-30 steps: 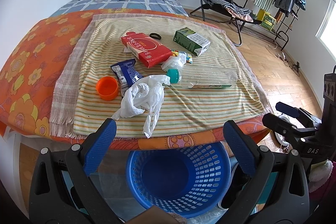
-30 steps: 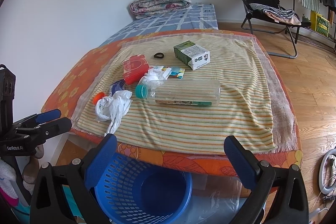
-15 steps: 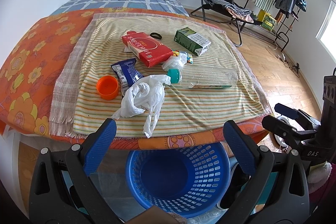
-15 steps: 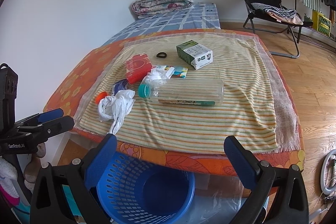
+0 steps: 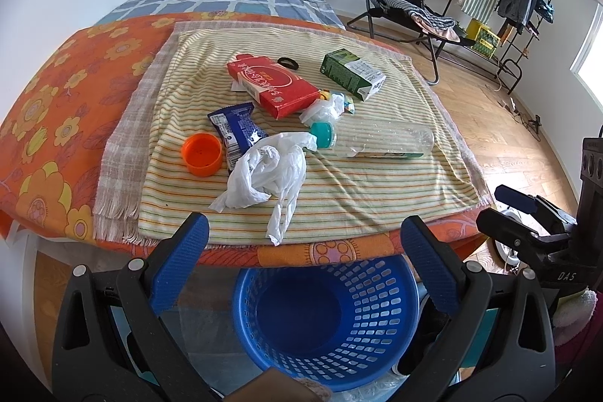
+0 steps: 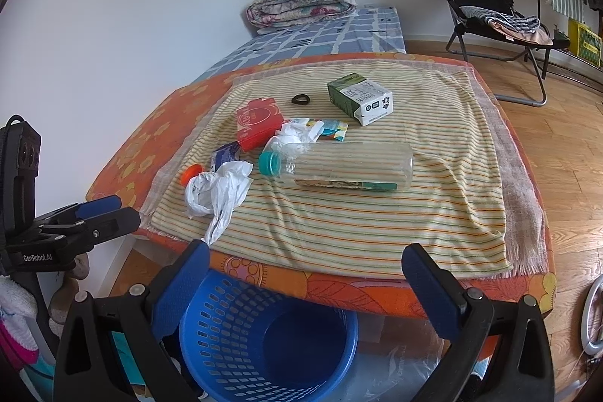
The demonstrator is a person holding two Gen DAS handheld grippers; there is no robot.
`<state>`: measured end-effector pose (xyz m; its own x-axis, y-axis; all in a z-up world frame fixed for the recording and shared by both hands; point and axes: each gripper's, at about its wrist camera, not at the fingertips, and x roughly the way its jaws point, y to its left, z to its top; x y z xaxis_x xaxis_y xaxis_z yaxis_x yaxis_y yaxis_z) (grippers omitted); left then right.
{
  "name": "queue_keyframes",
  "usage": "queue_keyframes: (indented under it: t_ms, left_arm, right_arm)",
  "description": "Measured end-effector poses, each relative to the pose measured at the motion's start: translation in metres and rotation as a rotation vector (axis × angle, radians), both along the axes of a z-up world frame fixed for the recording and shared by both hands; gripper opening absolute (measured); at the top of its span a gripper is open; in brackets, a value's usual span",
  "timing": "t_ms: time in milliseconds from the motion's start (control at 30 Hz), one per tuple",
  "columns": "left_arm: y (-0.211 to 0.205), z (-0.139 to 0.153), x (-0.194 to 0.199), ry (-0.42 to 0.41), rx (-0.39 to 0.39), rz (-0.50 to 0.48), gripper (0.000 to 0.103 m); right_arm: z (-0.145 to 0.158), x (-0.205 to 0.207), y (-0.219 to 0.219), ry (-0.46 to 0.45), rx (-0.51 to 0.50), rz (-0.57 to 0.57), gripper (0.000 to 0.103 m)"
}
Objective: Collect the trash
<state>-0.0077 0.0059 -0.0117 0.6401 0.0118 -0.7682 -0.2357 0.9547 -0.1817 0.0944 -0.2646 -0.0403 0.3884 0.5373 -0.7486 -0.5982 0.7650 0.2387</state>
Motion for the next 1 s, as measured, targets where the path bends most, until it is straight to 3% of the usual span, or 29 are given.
queue_keyframes:
  t_ms: [267,500,733,1000]
  left_arm:
    - [0.012,-0.007,0.008,0.020,-0.029,0.014,0.103]
    - [0.024,-0.011,0.020,0.015,-0.034,-0.001,0.103]
    - [0.041,-0.030,0.043,0.088,-0.107,-0.014,0.082]
    - [0.050,-0.054,0.068,0.155,-0.105,-0.041,0.066]
  right_arm:
    - [-0.003,0.010,0.010,-0.044,-0.007,0.083,0.102]
    - [-0.001,0.048,0.022,-0.075,-0.056,0.166,0.096]
    - [-0.006,0.089,0.048,-0.131,-0.174,0.291,0.087]
    - [-0.022,0.098,0.097,-0.214,-0.314,0.451,0.080]
